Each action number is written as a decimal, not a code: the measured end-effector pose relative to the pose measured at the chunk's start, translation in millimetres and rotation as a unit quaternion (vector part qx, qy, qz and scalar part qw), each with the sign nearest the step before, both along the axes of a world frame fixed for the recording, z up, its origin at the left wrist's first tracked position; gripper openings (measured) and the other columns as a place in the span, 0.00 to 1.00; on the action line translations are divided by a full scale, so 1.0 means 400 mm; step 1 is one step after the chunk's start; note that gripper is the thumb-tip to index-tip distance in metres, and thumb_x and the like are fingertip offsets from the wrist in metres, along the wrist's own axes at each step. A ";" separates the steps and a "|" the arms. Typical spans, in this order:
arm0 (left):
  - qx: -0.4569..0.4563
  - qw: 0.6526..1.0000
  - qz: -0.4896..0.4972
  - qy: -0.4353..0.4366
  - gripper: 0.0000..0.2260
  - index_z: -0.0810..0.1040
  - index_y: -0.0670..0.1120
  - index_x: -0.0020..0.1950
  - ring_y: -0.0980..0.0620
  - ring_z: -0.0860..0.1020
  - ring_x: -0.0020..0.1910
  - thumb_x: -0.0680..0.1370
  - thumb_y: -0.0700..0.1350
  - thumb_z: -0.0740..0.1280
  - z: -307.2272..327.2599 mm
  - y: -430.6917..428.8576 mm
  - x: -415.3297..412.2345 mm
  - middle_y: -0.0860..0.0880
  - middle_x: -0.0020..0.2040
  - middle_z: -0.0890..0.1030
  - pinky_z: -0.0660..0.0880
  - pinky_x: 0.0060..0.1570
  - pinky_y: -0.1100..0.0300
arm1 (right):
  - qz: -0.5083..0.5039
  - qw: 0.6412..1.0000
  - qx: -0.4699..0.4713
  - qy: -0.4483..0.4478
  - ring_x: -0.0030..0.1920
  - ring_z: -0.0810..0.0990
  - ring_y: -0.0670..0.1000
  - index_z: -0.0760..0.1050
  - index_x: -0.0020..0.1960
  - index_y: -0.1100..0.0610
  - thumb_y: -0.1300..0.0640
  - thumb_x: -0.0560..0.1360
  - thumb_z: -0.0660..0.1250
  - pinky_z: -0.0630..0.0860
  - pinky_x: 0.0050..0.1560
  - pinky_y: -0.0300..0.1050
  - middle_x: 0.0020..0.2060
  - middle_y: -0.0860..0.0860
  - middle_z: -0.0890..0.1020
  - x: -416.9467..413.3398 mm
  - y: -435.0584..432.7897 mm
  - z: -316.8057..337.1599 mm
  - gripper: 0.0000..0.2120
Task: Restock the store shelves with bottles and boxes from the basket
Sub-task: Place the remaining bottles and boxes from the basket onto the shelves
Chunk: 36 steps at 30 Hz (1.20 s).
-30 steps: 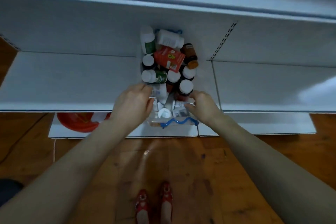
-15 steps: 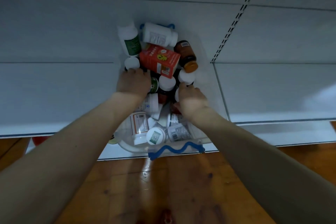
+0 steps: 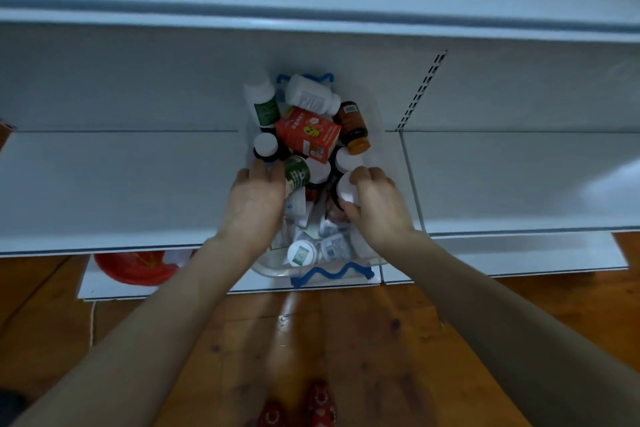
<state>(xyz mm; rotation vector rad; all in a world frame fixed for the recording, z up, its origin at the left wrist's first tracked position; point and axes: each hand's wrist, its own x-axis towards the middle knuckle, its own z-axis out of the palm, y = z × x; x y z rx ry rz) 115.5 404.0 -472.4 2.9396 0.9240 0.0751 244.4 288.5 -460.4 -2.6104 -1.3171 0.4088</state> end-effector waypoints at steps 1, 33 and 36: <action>-0.032 0.999 0.010 -0.012 0.28 0.77 0.31 0.52 0.36 0.75 0.30 0.54 0.30 0.78 0.015 -0.016 -0.015 0.31 0.39 0.76 0.72 0.24 0.54 | -0.001 1.000 0.018 0.010 0.59 0.72 0.60 0.67 0.64 0.62 0.59 0.75 0.63 0.68 0.55 0.49 0.60 0.61 0.72 -0.011 -0.015 0.022 0.18; -0.392 0.772 0.176 -0.467 0.07 0.75 0.59 0.42 0.51 0.75 0.45 0.73 0.57 0.58 0.767 -0.228 -0.382 0.55 0.41 0.77 0.77 0.48 0.48 | 0.050 0.903 0.302 0.302 0.40 0.77 0.41 0.75 0.42 0.45 0.57 0.76 0.64 0.72 0.42 0.37 0.39 0.47 0.80 -0.238 -0.254 0.800 0.07; -0.400 0.749 0.177 -0.497 0.04 0.76 0.54 0.49 0.53 0.76 0.45 0.79 0.49 0.61 0.779 -0.226 -0.383 0.51 0.46 0.77 0.79 0.39 0.61 | 0.053 0.891 0.313 0.324 0.34 0.76 0.37 0.75 0.43 0.47 0.58 0.76 0.63 0.72 0.36 0.31 0.37 0.46 0.79 -0.238 -0.250 0.820 0.07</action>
